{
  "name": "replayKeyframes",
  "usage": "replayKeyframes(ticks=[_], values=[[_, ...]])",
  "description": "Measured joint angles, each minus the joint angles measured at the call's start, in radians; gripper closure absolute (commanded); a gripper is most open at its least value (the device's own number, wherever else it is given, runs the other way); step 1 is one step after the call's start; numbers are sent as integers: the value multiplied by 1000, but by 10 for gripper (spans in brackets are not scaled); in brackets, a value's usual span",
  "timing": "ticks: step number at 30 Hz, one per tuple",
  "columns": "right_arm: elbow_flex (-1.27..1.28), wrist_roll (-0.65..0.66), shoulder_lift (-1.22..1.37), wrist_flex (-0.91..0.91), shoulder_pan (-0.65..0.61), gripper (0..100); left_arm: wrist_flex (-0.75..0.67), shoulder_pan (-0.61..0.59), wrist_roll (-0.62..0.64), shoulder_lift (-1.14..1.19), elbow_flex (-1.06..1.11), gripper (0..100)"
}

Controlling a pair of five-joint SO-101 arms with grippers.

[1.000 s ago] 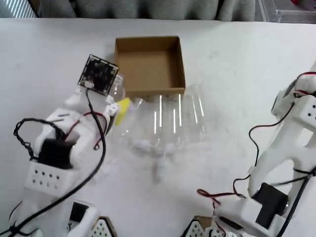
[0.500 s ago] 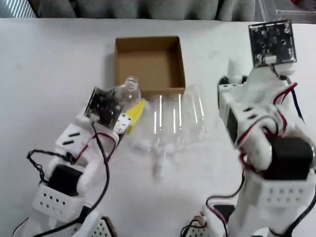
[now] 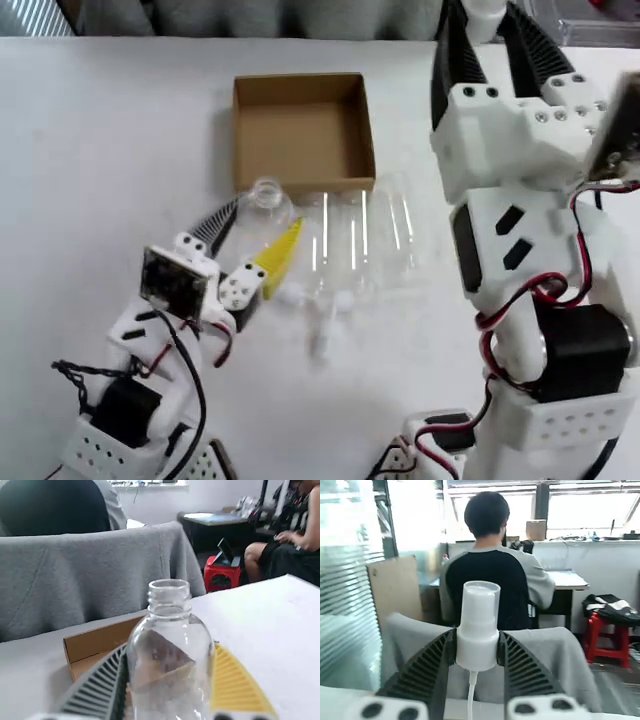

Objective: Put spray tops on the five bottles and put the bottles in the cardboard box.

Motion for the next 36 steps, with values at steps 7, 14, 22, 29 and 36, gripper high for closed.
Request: replayKeyframes(ticks=[7, 14, 22, 29, 36], values=[[0, -149, 0, -80, -149, 982, -137, 3, 84, -49, 137, 980], [198, -157, -34, -181, -267, 982, -150, 3, 84, -83, 183, 980], [506, -158, -163, -400, -356, 982, -153, 11, 84, -83, 192, 980], [516, -158, -244, -350, -390, 982, -153, 63, -2, -83, 227, 980], [516, -158, -307, -230, -390, 982, -153, 84, -17, -83, 227, 980]])
